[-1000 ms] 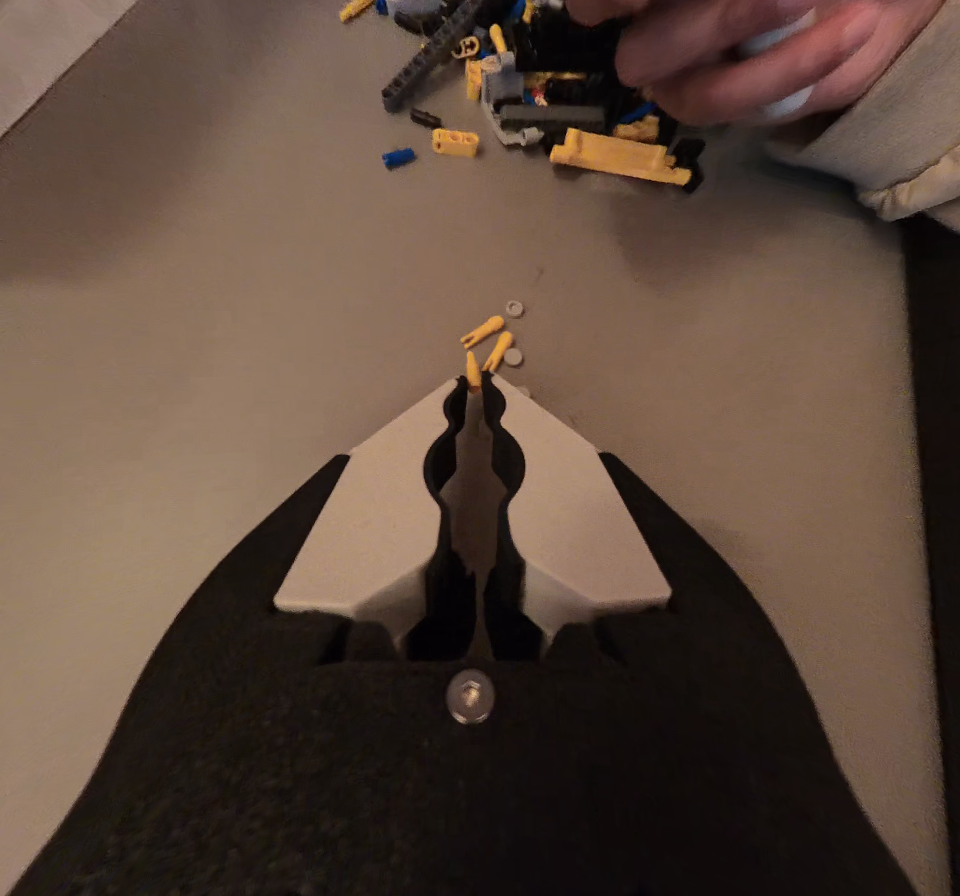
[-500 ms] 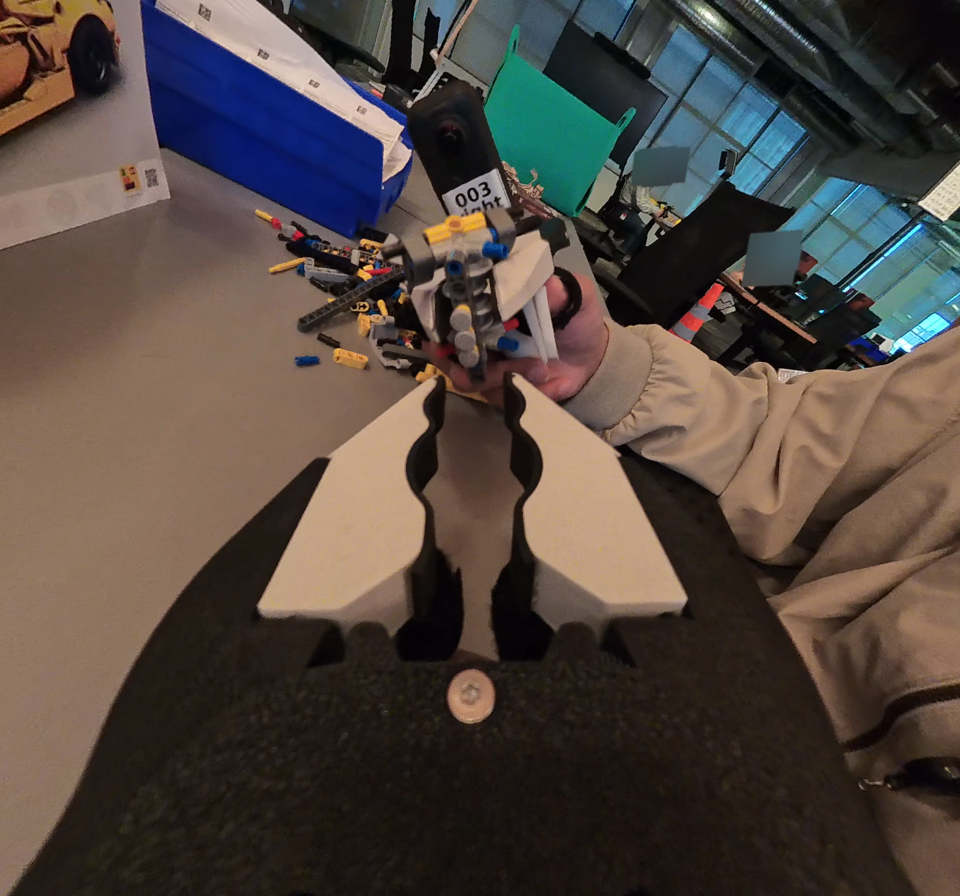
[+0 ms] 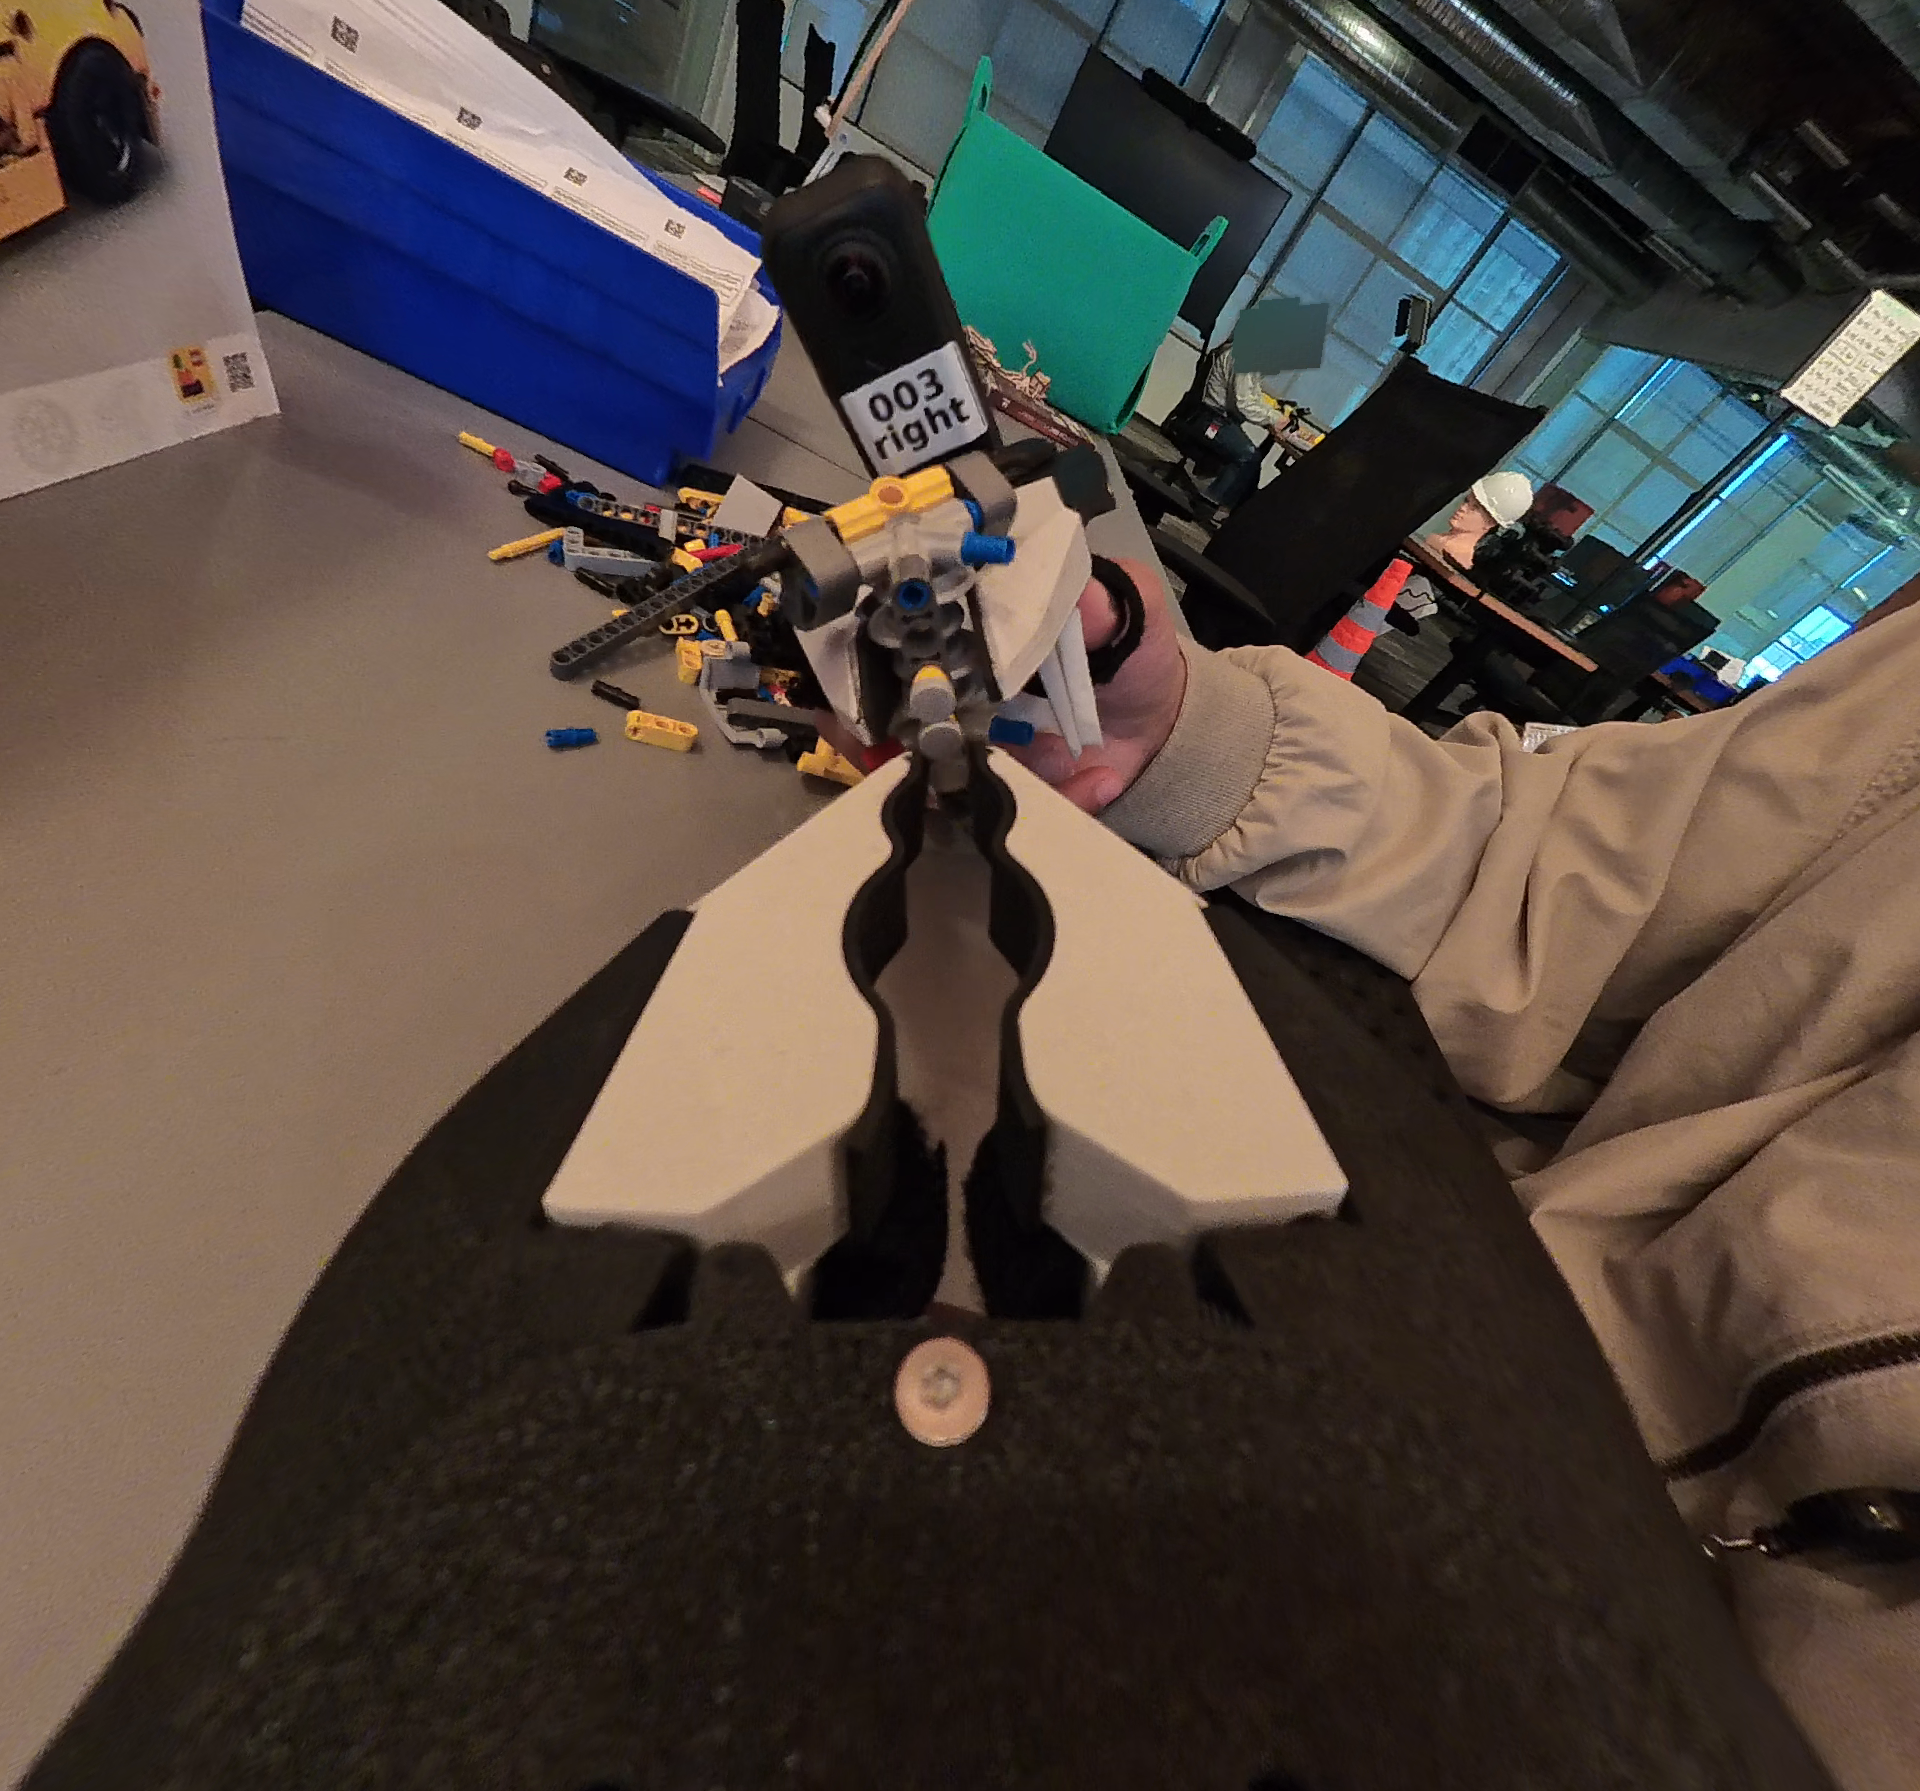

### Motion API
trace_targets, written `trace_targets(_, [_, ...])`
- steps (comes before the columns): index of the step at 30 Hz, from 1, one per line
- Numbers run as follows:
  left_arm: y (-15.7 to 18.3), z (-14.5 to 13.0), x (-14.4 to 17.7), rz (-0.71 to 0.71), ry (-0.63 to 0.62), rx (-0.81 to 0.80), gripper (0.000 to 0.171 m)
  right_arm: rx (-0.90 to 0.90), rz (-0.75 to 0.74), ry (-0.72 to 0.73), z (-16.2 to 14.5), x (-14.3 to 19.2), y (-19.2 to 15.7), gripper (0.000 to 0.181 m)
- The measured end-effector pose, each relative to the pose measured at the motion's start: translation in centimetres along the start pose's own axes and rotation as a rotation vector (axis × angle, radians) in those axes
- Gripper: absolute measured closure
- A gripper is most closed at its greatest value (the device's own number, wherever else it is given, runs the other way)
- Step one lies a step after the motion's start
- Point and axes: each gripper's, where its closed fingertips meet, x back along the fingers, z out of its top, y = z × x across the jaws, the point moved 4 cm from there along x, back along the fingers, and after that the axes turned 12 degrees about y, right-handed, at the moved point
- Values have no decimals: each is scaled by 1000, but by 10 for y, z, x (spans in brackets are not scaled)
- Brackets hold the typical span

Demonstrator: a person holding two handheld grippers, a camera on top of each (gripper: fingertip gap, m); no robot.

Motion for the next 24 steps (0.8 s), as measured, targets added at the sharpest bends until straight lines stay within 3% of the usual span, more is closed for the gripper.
trace_targets(6, [6, 7, 5, -18, 33, -69, 165, 53, 13, -12, 2, 1, -7, 163])
trace_targets(10, [-14, 62, 55, 42, 315, 3, 166, -15, 0, 266, 55, 56, -6, 164])
trace_targets(11, [-23, 64, 65, 90, 294, -17, 166, 26, -42, 252, 58, 63, -4, 164])
trace_targets(12, [-32, 54, 67, 134, 190, -47, 166, 29, -50, 217, 56, 64, -3, 164])
trace_targets(15, [-56, -17, 54, 267, -282, -107, 165, 1, -93, 134, 39, 48, 5, 163])
trace_targets(17, [-51, -48, 36, 252, -428, -122, 164, 1, -128, 46, 22, 35, 12, 163])
trace_targets(21, [-41, -60, 12, 249, -435, -125, 164, -9, -154, -30, 4, 18, 20, 163])
trace_targets(24, [-36, -60, 4, 227, -389, -73, 151, -21, -159, -56, -4, 10, 23, 163])
